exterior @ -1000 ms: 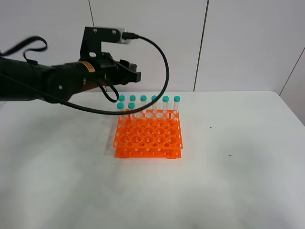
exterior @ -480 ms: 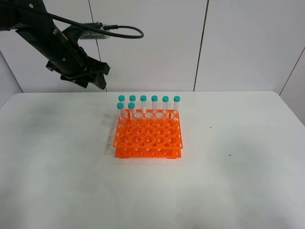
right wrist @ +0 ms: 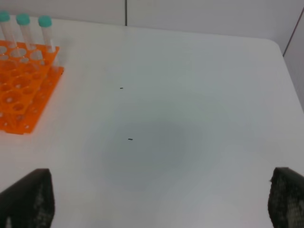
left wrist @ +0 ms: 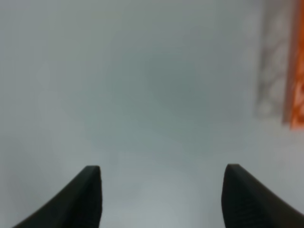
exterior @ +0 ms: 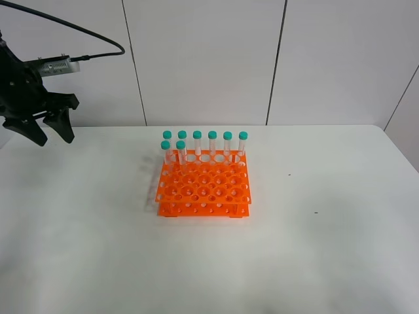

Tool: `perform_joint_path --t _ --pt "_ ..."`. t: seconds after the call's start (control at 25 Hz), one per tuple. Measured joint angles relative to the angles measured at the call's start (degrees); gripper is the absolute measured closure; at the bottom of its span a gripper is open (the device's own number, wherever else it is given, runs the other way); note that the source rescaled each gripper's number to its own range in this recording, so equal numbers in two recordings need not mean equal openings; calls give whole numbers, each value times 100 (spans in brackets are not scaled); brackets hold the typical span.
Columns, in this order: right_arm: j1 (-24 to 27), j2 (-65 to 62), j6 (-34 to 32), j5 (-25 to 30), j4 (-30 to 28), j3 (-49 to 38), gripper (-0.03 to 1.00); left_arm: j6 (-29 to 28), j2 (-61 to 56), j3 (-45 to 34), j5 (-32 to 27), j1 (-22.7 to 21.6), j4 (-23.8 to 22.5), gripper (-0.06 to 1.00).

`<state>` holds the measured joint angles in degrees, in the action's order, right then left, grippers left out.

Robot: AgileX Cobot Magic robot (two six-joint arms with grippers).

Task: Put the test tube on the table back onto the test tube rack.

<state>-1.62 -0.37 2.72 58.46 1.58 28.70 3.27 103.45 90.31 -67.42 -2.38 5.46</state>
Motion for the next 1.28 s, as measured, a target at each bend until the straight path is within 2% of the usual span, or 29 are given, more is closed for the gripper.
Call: perform_joint_path --t 0.2,0.4,0.84,1.08,1.28 --pt "0 0 0 0 0 0 -3 -50 -257 -367 0 -17 -3 17" --pt "0 0 -10 0 0 0 -3 -88 -1194 -1579 0 -17 -340 17" --pt "0 0 -12 0 0 0 -3 -92 -5226 -4586 -16 -17 -440 17" --pt "0 0 -12 0 0 0 -3 -92 -7417 -5661 501 -17 -445 17" --pt "0 0 -12 0 0 0 -3 -96 -8531 -6178 598 -17 -445 17"
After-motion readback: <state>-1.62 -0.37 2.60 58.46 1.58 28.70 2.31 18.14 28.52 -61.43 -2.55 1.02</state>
